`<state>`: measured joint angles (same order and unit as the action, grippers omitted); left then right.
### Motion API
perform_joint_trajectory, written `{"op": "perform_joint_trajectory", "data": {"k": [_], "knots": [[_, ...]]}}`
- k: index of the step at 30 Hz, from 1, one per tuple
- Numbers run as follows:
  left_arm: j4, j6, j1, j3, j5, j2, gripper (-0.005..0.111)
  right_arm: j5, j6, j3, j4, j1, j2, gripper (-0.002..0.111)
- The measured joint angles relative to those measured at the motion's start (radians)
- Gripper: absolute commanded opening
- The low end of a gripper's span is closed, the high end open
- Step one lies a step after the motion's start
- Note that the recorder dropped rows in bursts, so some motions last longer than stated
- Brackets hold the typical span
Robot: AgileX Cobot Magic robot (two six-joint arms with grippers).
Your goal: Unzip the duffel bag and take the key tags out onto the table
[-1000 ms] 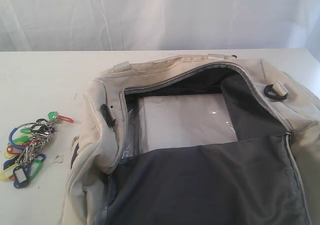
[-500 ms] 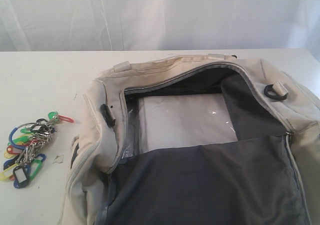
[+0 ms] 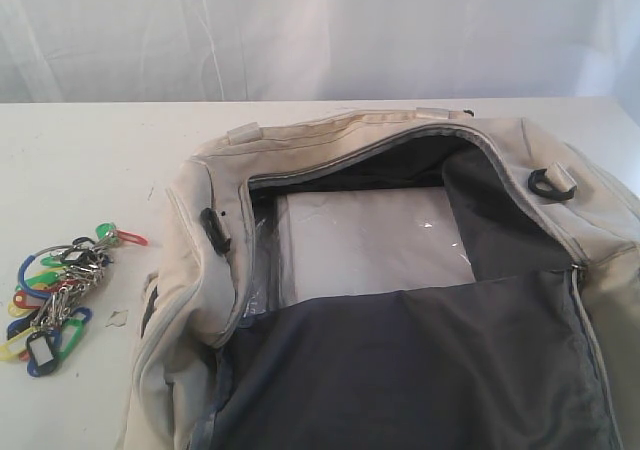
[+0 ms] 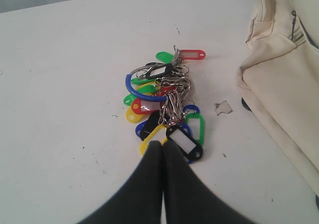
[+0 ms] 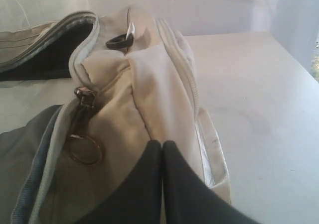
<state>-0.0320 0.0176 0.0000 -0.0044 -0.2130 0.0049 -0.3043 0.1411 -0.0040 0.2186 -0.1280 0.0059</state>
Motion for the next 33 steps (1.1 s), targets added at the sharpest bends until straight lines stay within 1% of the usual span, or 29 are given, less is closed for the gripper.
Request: {"op": "perform_joint_trajectory", "data": {"k": [8, 23, 33], "knots": [[0.000, 0.000, 0.000, 0.000, 0.000, 0.000, 0.000, -0.009, -0.005, 0.000, -0.010, 0.000, 0.000, 0.000], [0.000, 0.000, 0.000, 0.000, 0.000, 0.000, 0.000, -0.015, -0.006, 0.000, -0.197, 0.000, 0.000, 0.000], [0.000, 0.000, 0.000, 0.000, 0.000, 0.000, 0.000, -0.015, -0.030, 0.000, -0.211, 0.000, 0.000, 0.000]]}}
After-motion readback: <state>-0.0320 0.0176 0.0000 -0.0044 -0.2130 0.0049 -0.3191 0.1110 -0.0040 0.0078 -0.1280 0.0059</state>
